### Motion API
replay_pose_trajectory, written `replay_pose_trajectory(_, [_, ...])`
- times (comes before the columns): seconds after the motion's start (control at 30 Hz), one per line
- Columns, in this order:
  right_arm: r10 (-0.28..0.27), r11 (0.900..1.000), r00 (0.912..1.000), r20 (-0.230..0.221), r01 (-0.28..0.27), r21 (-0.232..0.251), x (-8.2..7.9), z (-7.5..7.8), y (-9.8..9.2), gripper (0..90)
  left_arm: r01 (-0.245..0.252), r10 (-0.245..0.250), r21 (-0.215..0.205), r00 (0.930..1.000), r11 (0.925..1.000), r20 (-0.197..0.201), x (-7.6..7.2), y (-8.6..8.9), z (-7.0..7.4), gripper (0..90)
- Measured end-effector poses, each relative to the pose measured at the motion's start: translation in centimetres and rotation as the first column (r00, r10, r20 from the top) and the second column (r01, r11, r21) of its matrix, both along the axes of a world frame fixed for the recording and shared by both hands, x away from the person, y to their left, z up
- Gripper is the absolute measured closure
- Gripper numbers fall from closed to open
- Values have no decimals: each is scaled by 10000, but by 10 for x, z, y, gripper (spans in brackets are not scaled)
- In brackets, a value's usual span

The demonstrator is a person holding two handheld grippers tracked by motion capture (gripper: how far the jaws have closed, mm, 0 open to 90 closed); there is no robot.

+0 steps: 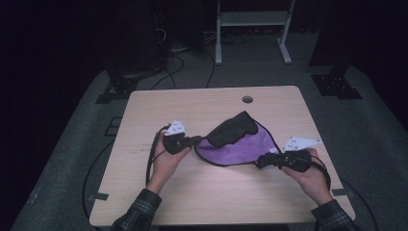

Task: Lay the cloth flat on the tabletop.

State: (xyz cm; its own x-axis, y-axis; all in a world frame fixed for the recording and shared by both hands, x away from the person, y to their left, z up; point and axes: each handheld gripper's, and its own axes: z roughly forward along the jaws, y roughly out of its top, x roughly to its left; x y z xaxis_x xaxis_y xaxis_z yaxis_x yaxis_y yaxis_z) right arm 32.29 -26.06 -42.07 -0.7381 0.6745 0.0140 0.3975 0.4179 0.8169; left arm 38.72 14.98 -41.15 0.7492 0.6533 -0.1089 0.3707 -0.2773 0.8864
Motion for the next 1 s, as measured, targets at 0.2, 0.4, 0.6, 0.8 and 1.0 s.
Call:
replay_pose_trajectory(0.2, [-658, 9975, 9952, 726, 638, 296, 5, 20, -13, 850, -895, 917, -762, 9955, 9931, 257, -2, 34, 21, 893])
replay_pose_trajectory(0.4, [-1187, 9910, 9831, 1392, 1085, 784, 8, 41, -25, 853, -1263, 1338, -1300, 9897, 9834, 510, -5, 49, 38, 894])
replay_pose_trajectory(0.6, [-1370, 9883, 9699, 2012, 1201, 940, 21, 65, -23, 853, -1474, 1616, -1444, 9826, 9785, 918, 2, 45, 57, 894])
replay_pose_trajectory(0.8, [-1855, 9779, 9546, 2330, 1560, 1393, 59, 88, -20, 854, -1828, 2059, -1870, 9721, 9652, 1127, 29, 44, 76, 894])
replay_pose_trajectory(1.0, [-2282, 9673, 9405, 2517, 1895, 1689, 100, 107, -16, 854, -1965, 2331, -2332, 9621, 9524, 1416, 53, 46, 105, 895])
